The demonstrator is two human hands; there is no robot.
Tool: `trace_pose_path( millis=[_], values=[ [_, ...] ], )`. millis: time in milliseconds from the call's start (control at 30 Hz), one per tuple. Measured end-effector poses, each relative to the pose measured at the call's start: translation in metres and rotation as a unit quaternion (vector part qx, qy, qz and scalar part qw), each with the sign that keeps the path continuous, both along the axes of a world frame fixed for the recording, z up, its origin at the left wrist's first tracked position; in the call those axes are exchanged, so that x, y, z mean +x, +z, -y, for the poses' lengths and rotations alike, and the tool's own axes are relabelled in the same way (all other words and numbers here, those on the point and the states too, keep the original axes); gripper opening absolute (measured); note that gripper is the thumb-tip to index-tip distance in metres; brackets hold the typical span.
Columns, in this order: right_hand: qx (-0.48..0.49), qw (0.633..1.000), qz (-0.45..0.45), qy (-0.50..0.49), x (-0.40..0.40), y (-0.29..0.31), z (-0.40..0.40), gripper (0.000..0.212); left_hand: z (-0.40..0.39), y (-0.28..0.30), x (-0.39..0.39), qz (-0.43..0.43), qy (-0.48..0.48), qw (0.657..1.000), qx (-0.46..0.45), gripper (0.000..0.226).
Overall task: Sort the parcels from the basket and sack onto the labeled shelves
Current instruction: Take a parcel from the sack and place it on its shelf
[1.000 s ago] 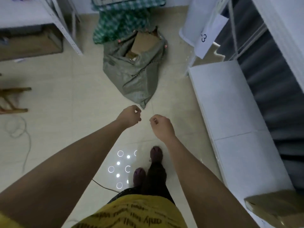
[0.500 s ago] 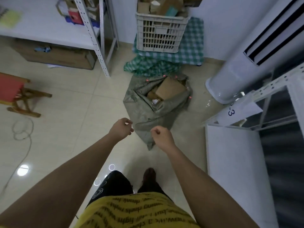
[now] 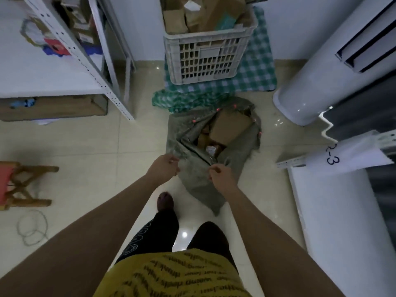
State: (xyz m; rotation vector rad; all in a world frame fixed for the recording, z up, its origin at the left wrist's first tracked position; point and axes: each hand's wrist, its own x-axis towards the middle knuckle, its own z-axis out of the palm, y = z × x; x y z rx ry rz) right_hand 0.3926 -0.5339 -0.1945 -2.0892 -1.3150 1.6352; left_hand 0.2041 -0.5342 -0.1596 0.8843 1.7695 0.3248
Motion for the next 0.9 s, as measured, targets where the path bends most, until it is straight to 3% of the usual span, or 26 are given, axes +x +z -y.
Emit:
trace_pose_path(
  millis=[267, 433, 500, 600, 733, 900],
  values=[
    [-0.03, 0.992, -0.006, -0.123, -0.013, -0.036, -0.046, 0.017, -0.09, -0.043, 0.001, 0.026, -0.123, 0.99, -0.062, 0.014],
    [-0.045, 0.995, 0.032, -0.08, -0.005, -0.096, -0.081, 0.021, -0.13, -0.098, 0.01, 0.016, -0.153, 0.985, -0.074, 0.021],
    [-0.054, 0.996, 0.046, -0.055, -0.006, -0.128, -0.091, 0.02, -0.142, -0.129, 0.012, -0.017, -0.179, 0.98, -0.078, 0.016],
    [-0.077, 0.994, 0.048, -0.059, -0.01, -0.178, -0.101, 0.024, -0.155, -0.182, 0.016, -0.059, -0.248, 0.963, -0.082, 0.026],
    [-0.035, 0.99, 0.123, 0.066, -0.009, -0.26, -0.111, 0.037, -0.164, -0.273, 0.017, -0.092, -0.332, 0.933, -0.102, 0.032],
    [-0.034, 0.936, 0.239, 0.257, -0.007, -0.343, -0.137, 0.077, -0.173, -0.366, 0.016, -0.11, -0.432, 0.891, -0.09, 0.053]
  ],
)
